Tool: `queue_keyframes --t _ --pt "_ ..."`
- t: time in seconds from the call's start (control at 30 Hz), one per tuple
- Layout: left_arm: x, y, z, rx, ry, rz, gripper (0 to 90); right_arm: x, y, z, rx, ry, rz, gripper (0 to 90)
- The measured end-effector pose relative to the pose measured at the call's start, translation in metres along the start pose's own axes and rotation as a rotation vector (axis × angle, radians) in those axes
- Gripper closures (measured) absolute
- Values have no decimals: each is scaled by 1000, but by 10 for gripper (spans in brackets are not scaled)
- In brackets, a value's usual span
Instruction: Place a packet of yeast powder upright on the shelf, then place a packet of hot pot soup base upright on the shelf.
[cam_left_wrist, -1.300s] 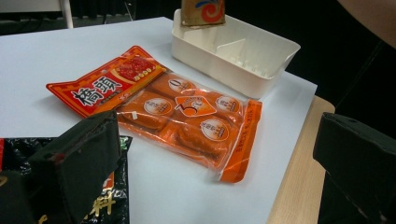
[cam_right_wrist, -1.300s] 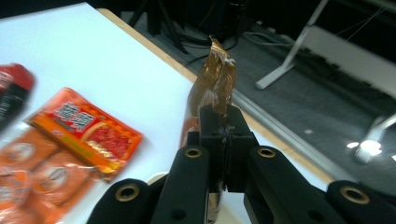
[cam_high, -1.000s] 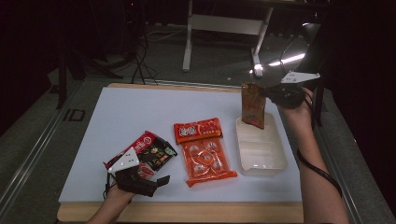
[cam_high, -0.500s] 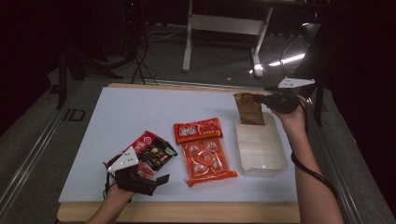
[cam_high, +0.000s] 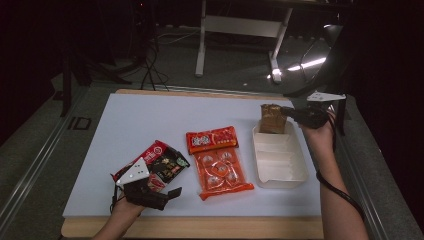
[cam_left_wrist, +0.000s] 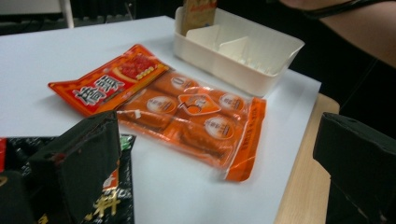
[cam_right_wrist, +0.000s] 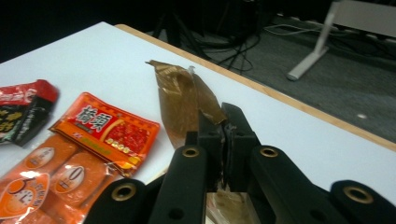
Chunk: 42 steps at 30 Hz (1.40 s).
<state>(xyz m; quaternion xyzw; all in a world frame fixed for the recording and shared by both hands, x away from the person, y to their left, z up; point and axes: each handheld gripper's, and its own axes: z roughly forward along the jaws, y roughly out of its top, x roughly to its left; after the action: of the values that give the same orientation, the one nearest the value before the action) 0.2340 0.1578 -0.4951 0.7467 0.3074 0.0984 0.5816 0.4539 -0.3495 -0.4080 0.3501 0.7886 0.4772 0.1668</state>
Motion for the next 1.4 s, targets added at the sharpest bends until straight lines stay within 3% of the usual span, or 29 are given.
queue_keyframes --t 0.07,0.17,0.33,0.43,0.5,0.6,0.7,0.87,1.0,1.17,1.4 --pt "0 0 -1 -12 -1 -6 16 -1 0 -3 17 -40 -7 835" --pt "0 2 -2 -10 -5 -17 40 0 1 -6 16 -57 -9 789" --pt "1 5 -5 26 3 -51 44 7 11 -19 -13 -97 -44 671" --pt "2 5 -5 44 11 -51 41 13 20 -28 -40 -122 -39 610" --pt "3 5 -5 45 6 -59 39 20 26 -34 -53 -123 -40 602" --pt "3 5 -5 52 15 -48 39 30 33 -39 -29 -139 -65 557" --pt "2 6 -6 52 22 -34 39 41 39 -46 -44 -136 -70 506" --pt "2 6 -8 54 41 -18 39 62 43 -59 -105 -141 -55 350" --pt "7 8 -13 43 58 -31 42 85 37 -61 -107 -160 -52 249" --pt "16 9 -19 51 57 -68 42 109 22 -61 -131 -99 -16 130" --pt "31 11 -31 72 75 -62 77 140 -2 -60 -136 -10 11 114"
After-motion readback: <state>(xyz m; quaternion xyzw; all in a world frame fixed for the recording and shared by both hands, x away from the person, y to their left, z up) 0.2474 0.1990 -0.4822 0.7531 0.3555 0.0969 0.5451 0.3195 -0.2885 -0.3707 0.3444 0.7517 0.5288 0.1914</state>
